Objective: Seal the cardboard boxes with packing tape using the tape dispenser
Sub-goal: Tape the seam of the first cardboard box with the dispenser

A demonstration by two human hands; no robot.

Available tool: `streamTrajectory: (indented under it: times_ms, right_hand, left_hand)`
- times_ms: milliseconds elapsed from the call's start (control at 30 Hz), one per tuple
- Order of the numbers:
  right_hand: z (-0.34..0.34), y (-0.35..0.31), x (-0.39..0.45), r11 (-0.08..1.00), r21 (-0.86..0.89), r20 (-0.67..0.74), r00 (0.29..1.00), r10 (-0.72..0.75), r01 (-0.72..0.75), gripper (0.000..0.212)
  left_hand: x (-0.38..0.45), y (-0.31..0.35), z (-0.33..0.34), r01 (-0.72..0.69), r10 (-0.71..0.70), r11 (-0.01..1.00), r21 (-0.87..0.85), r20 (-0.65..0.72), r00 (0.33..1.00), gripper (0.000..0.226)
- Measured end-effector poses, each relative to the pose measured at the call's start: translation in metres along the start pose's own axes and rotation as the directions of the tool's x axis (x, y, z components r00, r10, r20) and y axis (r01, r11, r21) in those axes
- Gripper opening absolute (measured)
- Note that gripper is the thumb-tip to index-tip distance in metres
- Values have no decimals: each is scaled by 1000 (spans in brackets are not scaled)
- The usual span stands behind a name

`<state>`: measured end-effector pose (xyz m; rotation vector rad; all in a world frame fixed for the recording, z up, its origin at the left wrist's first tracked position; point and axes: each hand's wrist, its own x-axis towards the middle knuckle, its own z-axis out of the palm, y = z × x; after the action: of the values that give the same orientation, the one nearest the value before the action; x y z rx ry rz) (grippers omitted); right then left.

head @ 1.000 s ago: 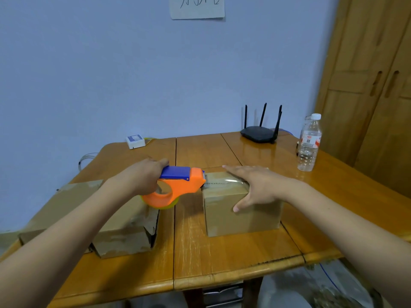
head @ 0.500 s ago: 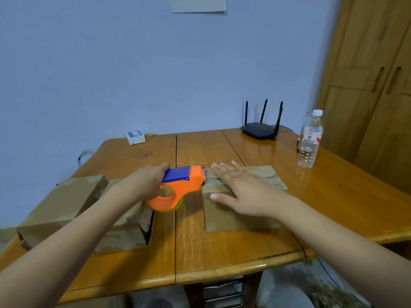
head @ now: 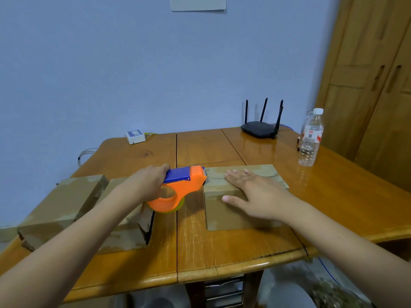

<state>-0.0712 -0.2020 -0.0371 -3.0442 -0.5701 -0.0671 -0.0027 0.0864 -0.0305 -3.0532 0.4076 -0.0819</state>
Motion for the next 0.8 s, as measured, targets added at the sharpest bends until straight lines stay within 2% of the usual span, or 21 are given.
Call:
streamTrajectory:
  times_ms: [300, 400, 500, 700, 800]
  right_hand:
    - [-6, 18, -10, 996, 3, 25, 995, 92, -92, 80]
    - [-9, 7, 1, 1000, 16, -39, 999, 6, -6, 85]
    - [-10, -16, 6, 996, 58, -10, 997, -70, 71, 76]
    - [3, -22, 11, 996, -44, -4, 997, -71, 71, 75]
    - [6, -14, 14, 998, -25, 9, 999, -54, 54, 72]
  left_hand:
    - [-1, 1, 0, -2, 3, 1000, -12, 17, 1000, 39]
    - [-2, 1, 0, -1, 1, 1000, 10, 7, 1000, 38]
    - [-2, 1, 0, 0, 0, 1000, 16, 1, 1000, 36]
    - [-5, 2, 2, 1, -2, 1000, -25, -20, 1000, 31]
    - [-8, 1, 8, 4, -3, 1000, 6, -93, 996, 27]
